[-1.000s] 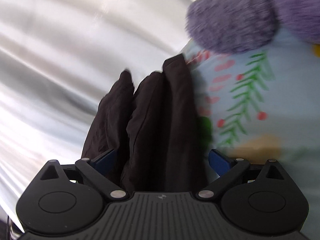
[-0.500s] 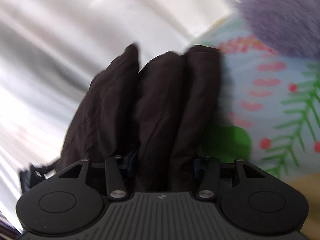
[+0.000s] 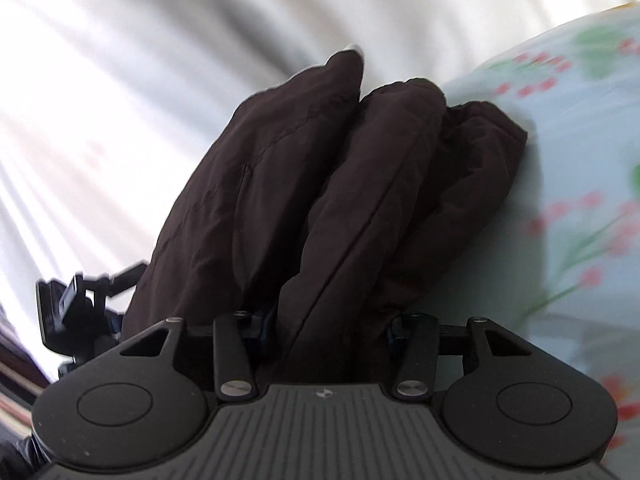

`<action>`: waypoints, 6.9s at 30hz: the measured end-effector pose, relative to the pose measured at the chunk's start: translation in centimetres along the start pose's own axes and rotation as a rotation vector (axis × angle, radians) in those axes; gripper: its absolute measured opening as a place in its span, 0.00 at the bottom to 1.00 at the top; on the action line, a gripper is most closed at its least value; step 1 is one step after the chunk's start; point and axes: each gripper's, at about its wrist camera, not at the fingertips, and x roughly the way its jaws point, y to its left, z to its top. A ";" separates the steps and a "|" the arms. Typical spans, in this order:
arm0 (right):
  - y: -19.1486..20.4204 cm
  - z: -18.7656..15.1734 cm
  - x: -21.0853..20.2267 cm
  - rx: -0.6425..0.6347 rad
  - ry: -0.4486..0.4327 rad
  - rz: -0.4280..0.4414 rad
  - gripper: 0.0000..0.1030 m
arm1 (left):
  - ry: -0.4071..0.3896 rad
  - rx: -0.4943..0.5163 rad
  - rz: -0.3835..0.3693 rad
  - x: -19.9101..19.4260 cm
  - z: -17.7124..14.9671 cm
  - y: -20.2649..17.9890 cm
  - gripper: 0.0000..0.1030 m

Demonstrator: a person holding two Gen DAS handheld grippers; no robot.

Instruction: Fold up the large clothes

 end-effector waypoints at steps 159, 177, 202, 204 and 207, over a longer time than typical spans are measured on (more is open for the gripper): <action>20.6 -15.7 -4.2 -0.159 -0.034 -0.813 0.96 | 0.133 0.405 0.536 -11.5 -17.4 -9.1 1.00; 20.9 -15.8 -4.8 -0.169 -0.043 -0.823 0.96 | 0.130 0.399 0.519 -11.9 -17.4 -9.6 1.00; 20.3 -15.0 -4.5 -0.164 -0.058 -0.824 0.96 | 0.135 0.407 0.508 -10.9 -17.3 -10.2 1.00; 20.2 -14.9 -4.5 -0.160 -0.061 -0.824 0.96 | 0.135 0.418 0.506 -10.7 -17.3 -10.3 1.00; 20.1 -14.7 -4.4 -0.158 -0.063 -0.826 0.96 | 0.126 0.445 0.502 -10.6 -17.3 -10.6 1.00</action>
